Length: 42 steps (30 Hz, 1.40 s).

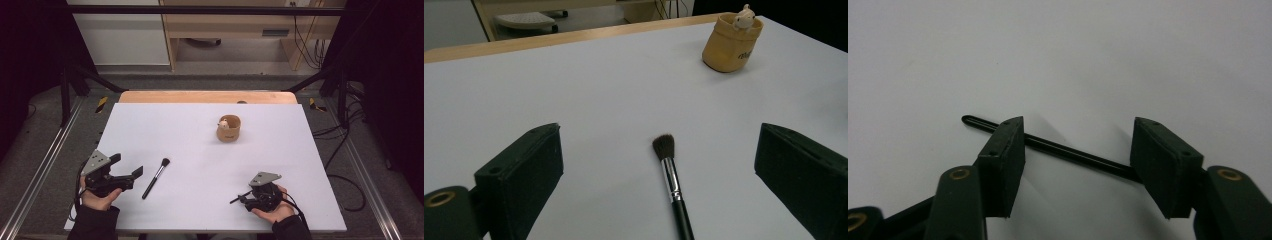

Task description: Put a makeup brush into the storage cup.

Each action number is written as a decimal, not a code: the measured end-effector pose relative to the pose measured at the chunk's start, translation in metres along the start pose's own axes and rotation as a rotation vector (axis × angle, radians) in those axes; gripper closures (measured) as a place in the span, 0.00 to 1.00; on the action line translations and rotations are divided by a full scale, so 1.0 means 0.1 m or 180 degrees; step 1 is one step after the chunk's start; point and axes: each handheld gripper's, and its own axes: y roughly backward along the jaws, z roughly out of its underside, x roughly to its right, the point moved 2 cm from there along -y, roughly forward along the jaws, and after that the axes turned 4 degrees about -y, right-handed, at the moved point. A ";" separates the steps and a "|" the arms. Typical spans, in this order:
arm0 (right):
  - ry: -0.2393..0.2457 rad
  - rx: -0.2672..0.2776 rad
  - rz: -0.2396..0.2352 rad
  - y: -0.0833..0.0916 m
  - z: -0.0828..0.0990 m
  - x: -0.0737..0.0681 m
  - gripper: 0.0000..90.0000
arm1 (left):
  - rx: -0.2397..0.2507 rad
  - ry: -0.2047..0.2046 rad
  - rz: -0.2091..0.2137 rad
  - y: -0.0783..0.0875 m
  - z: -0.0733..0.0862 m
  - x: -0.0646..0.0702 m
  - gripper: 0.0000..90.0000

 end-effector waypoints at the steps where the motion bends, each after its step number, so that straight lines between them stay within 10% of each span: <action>1: -0.0024 0.0003 0.0014 0.01 0.00 0.00 0.50 | -0.0001 0.0001 0.0001 0.00 0.00 0.00 0.05; 21: -0.0073 -0.0056 0.0167 0.07 -0.02 0.06 0.81 | -0.0018 -0.0010 0.0015 -0.02 0.01 0.01 0.05; 42: 0.0003 -0.0085 0.0127 0.03 -0.05 0.06 0.81 | -0.0005 -0.0050 0.0015 -0.01 0.00 0.02 0.05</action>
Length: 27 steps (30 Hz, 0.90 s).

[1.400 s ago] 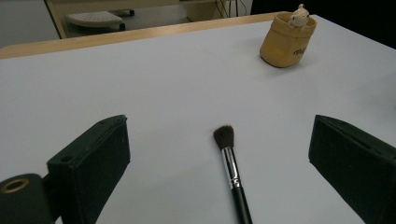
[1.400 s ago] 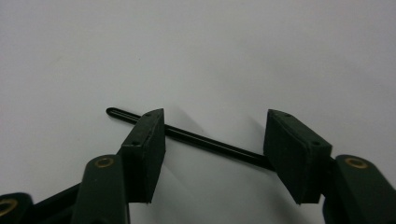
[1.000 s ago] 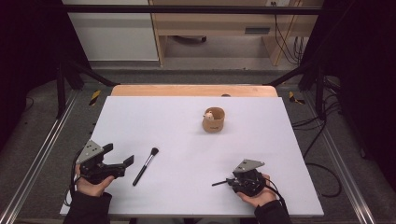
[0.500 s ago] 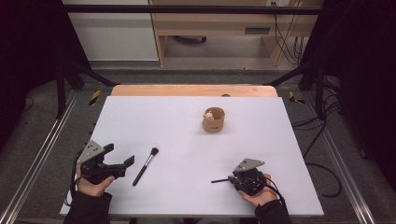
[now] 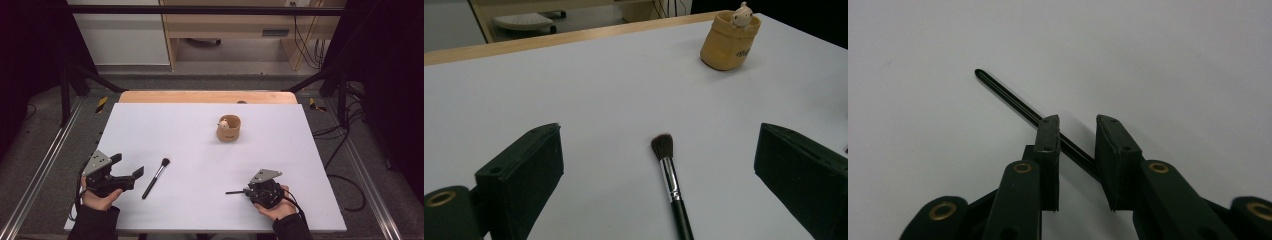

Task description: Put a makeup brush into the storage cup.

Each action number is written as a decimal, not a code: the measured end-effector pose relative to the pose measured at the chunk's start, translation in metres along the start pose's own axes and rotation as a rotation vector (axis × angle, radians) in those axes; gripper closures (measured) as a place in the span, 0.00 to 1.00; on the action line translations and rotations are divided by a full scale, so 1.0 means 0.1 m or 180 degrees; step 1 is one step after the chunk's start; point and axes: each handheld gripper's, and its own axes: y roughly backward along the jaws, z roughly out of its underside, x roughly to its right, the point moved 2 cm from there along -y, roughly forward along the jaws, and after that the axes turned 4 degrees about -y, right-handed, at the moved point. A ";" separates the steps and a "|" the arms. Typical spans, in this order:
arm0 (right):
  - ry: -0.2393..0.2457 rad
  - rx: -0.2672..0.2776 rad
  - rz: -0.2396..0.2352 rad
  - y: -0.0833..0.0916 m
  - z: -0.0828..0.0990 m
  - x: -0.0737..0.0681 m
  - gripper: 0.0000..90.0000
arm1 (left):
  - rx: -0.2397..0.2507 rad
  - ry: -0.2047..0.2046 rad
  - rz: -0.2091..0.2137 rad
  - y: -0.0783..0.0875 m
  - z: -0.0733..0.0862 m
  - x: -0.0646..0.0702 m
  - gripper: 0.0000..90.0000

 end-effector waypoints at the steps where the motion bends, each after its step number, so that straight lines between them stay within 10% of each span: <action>1: -0.0007 0.0005 -0.0004 0.00 0.00 0.00 0.82 | -0.0001 -0.0001 -0.0001 0.00 0.00 0.00 0.05; 27: 0.0032 0.0037 -0.0110 0.04 -0.02 0.00 0.99 | 0.0002 0.0002 -0.0001 0.00 0.00 0.00 0.05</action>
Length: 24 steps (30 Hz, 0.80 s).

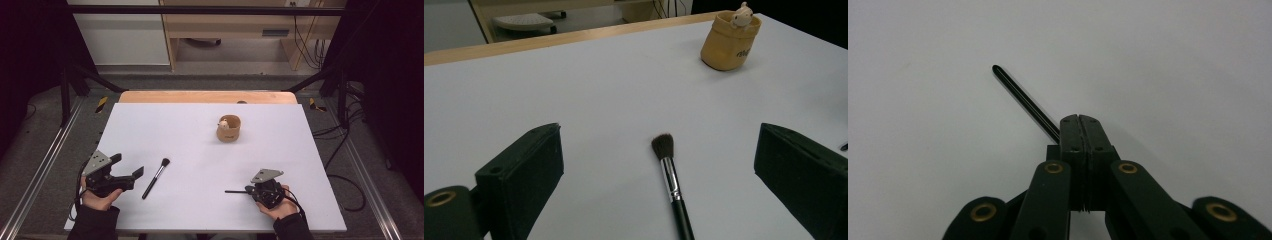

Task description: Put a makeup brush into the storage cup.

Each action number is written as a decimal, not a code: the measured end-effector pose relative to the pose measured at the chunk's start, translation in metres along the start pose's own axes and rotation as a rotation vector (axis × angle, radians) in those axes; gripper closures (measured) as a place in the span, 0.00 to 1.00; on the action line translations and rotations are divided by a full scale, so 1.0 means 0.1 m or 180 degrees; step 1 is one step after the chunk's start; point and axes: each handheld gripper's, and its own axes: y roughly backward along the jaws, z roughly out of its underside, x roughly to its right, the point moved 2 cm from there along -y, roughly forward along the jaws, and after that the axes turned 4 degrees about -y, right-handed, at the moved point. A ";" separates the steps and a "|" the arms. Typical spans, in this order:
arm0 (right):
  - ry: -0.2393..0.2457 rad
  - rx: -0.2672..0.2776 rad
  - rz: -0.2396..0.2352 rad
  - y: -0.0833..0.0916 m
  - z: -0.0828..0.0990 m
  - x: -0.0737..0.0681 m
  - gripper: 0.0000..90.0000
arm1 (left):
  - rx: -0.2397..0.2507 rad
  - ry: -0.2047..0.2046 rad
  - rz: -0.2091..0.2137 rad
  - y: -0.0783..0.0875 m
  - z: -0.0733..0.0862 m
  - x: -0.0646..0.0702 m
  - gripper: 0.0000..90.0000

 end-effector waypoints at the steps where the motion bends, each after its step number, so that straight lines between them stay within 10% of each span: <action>1: 0.0005 0.0013 0.0019 0.00 0.00 0.00 0.96 | 0.0002 0.0001 -0.0002 0.00 0.00 0.00 0.05; 24: 0.0087 -0.0053 0.0052 -0.05 0.00 0.00 0.85 | -0.0003 -0.0010 0.0001 -0.01 0.00 0.00 0.05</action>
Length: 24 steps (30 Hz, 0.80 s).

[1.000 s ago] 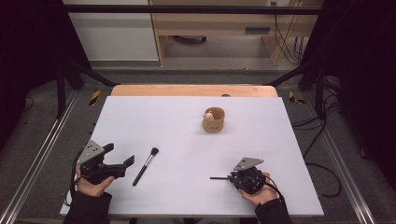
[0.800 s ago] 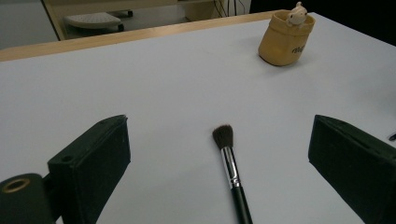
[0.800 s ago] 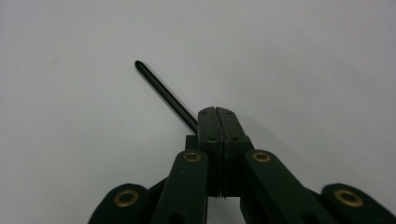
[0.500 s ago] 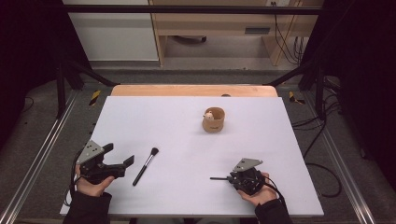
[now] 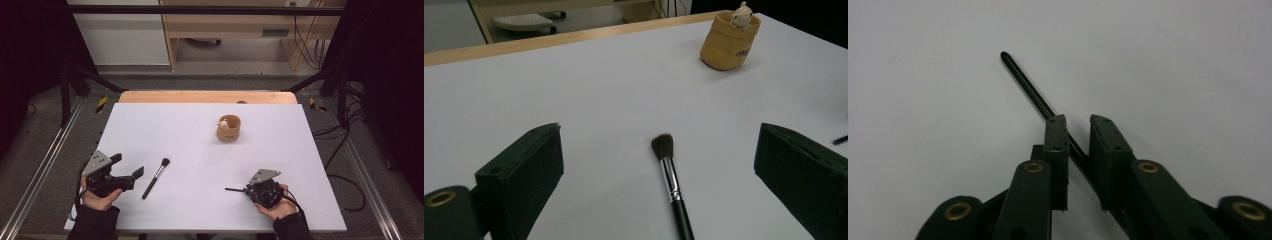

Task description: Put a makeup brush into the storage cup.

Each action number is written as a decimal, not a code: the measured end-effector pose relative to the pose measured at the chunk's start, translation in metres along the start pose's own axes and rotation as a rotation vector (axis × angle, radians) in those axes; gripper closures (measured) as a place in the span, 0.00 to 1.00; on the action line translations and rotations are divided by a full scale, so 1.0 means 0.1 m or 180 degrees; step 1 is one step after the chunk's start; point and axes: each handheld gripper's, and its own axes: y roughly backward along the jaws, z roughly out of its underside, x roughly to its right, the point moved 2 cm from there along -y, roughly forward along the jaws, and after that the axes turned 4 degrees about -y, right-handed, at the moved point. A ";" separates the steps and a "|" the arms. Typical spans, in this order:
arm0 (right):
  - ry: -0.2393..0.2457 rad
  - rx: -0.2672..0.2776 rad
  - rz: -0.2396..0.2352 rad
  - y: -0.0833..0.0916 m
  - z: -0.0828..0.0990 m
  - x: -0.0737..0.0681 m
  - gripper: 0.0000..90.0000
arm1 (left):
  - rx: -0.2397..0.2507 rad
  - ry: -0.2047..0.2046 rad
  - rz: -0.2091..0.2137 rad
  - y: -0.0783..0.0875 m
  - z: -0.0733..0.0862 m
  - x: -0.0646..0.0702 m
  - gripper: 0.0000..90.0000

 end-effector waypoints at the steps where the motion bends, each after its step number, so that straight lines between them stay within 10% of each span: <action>1: 0.0042 -0.0004 -0.0008 -0.02 0.00 0.01 0.83 | -0.0001 -0.0004 0.0000 0.00 0.00 0.00 0.05; 24: 0.0011 -0.0088 -0.0097 0.00 -0.02 -0.05 0.92 | 0.0006 -0.0017 0.0010 0.00 0.00 0.01 0.05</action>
